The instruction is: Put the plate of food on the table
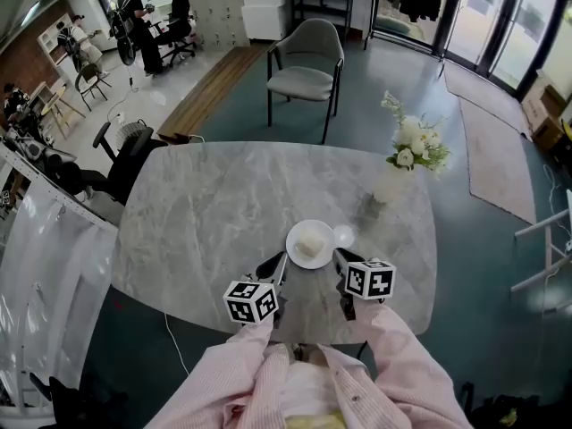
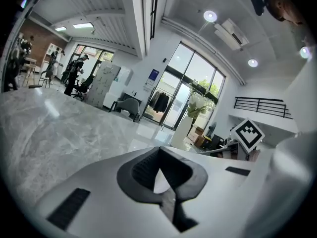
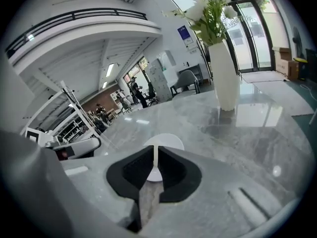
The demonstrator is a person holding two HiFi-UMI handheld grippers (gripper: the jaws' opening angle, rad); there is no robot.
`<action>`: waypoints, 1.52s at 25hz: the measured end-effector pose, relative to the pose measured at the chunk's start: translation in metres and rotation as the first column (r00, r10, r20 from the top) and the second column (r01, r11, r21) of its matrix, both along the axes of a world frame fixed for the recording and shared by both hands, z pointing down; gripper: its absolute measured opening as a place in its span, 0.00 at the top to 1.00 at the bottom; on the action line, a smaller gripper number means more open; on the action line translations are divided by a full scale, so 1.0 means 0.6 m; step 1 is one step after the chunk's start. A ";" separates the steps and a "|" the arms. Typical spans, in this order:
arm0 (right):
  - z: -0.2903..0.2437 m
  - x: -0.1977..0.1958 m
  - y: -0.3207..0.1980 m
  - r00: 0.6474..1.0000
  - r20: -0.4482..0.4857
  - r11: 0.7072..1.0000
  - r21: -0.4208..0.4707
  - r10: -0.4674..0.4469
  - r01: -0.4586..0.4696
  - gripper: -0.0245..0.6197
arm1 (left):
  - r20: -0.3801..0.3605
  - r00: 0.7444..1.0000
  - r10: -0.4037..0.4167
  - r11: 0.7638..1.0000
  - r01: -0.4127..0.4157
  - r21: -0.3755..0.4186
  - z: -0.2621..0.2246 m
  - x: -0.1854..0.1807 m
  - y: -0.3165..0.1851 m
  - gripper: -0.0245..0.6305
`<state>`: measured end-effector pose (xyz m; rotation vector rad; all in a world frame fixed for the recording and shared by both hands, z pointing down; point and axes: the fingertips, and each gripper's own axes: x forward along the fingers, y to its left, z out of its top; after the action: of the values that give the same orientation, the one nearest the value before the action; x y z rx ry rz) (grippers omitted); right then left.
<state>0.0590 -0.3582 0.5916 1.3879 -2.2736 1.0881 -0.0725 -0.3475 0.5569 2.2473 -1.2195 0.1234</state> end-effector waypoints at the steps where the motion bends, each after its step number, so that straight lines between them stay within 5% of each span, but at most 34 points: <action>1: -0.011 0.000 0.001 1.000 0.004 1.000 0.021 -0.007 0.007 0.92 | 0.006 1.000 0.003 1.000 -0.003 0.022 -0.011 0.000 -0.001 0.96; 16: -0.148 0.011 0.014 0.987 0.153 0.964 0.265 -0.040 -0.002 0.95 | 0.056 0.998 -0.038 0.967 0.022 0.253 -0.140 -0.032 -0.003 0.96; 25: -0.213 0.031 0.024 0.987 0.156 0.905 0.424 -0.043 -0.027 0.95 | 0.071 0.994 -0.088 0.938 0.059 0.341 -0.189 -0.061 0.001 0.96; 38: -0.233 0.053 0.025 0.990 0.142 0.867 0.491 0.020 -0.088 0.95 | 0.109 0.988 -0.110 0.919 0.059 0.389 -0.206 -0.079 0.004 0.96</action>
<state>0.0910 -0.3435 0.4516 1.6046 -2.7622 0.6389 -0.1201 -0.3451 0.4336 2.5473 -1.5184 -0.0073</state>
